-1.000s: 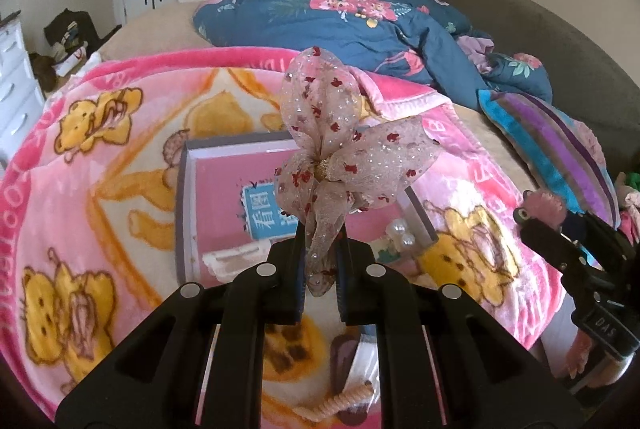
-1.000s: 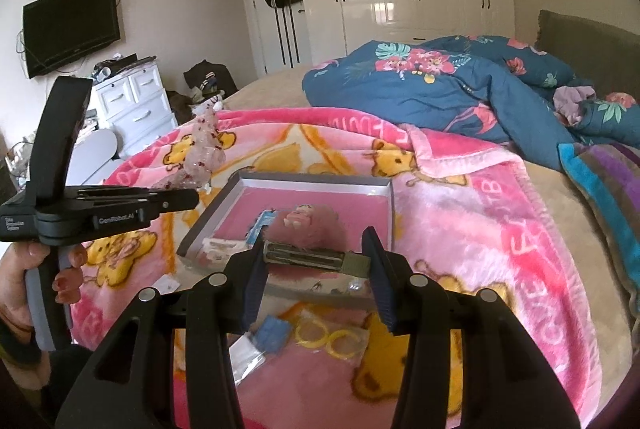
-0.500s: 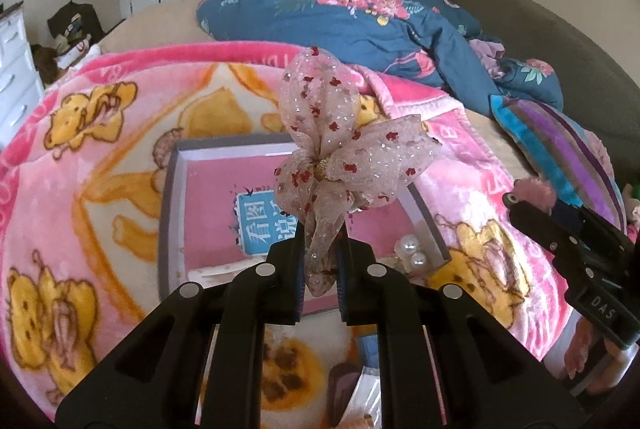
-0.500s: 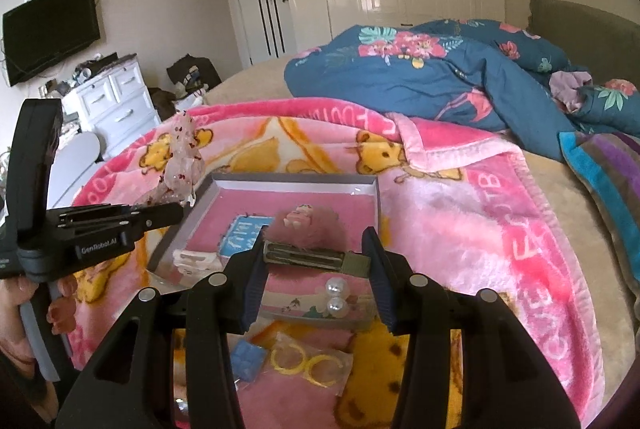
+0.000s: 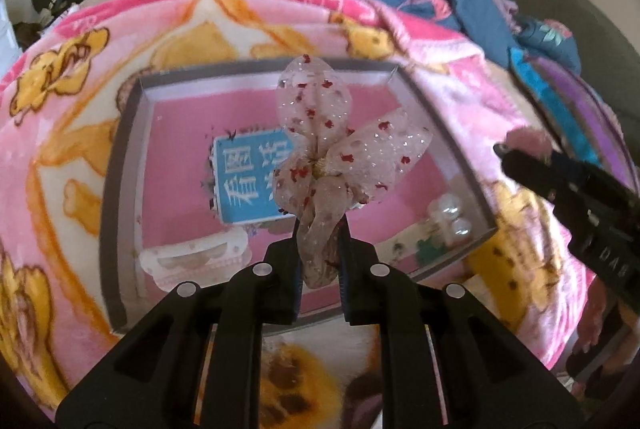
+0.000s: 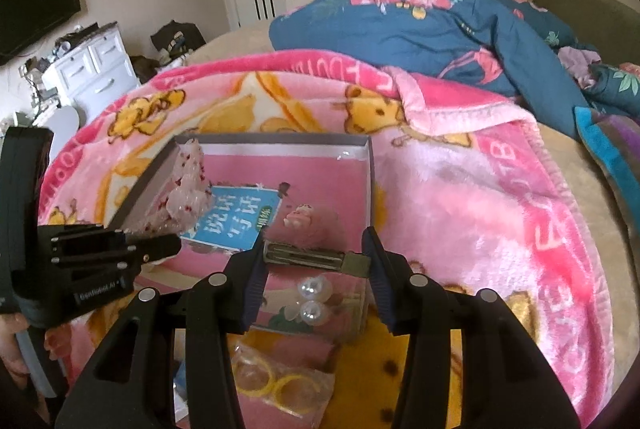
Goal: Organize jewelry
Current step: 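Lower the bow clip into the box and open the left tool while the right tool releases the barrette there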
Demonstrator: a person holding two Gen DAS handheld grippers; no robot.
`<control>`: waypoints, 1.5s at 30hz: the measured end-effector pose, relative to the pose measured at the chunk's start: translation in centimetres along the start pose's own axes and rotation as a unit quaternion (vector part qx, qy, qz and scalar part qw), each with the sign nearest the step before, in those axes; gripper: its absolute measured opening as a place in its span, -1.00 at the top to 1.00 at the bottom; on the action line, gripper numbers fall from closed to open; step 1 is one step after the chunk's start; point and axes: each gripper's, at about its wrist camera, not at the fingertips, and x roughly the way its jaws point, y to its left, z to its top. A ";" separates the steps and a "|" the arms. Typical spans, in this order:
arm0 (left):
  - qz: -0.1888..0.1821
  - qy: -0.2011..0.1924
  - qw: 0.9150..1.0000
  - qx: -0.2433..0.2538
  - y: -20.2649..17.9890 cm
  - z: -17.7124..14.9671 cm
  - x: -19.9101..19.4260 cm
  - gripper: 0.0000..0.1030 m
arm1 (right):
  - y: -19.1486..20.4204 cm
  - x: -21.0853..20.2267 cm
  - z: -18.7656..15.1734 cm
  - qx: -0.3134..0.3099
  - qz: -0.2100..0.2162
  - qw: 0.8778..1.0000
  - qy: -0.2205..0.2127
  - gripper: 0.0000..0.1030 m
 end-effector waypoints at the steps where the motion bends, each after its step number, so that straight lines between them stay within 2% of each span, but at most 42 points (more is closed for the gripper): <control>1: 0.000 0.004 1.000 0.000 0.1 -0.1 0.3 0.85 | -0.1 0.6 0.0 0.002 0.004 1.000 0.005 0.14; 9: 0.009 0.025 1.000 0.006 0.3 -0.6 1.7 0.70 | 0.4 3.5 -0.1 -0.008 0.000 0.999 0.032 0.14; 15: 0.019 0.021 0.999 0.018 0.1 -0.9 1.5 0.43 | 0.3 5.4 0.0 -0.006 -0.005 0.999 0.046 0.14; 22: 0.031 0.004 0.999 0.034 0.2 -1.4 0.0 -0.09 | 0.9 8.0 0.1 -0.014 -0.007 0.997 0.072 0.14; 29: 0.023 -0.010 0.999 0.023 0.6 -1.5 -1.5 -0.22 | 1.7 8.9 -0.1 -0.018 -0.005 0.996 0.084 0.09; 32: 0.024 -0.011 0.999 0.018 0.7 -1.5 -1.8 -0.32 | 1.7 8.1 0.0 -0.015 0.000 0.997 0.072 -0.14; 35: 0.021 -0.008 1.000 0.014 0.8 -1.6 -2.0 -0.39 | 1.4 7.0 0.1 -0.007 0.003 0.998 0.061 -0.18; 39: 0.020 -0.011 1.000 0.009 0.9 -1.7 -2.4 -0.45 | 0.8 5.2 0.1 0.007 0.005 0.999 0.045 -0.37; 43: 0.006 -0.020 1.000 0.000 1.1 -1.9 -3.1 -0.63 | 0.2 3.1 0.1 0.030 0.015 0.999 0.028 -0.54; 45: 0.013 -0.028 1.000 -0.002 1.1 -2.0 -3.6 -0.71 | 0.4 1.8 0.1 0.020 0.005 1.000 0.015 -0.56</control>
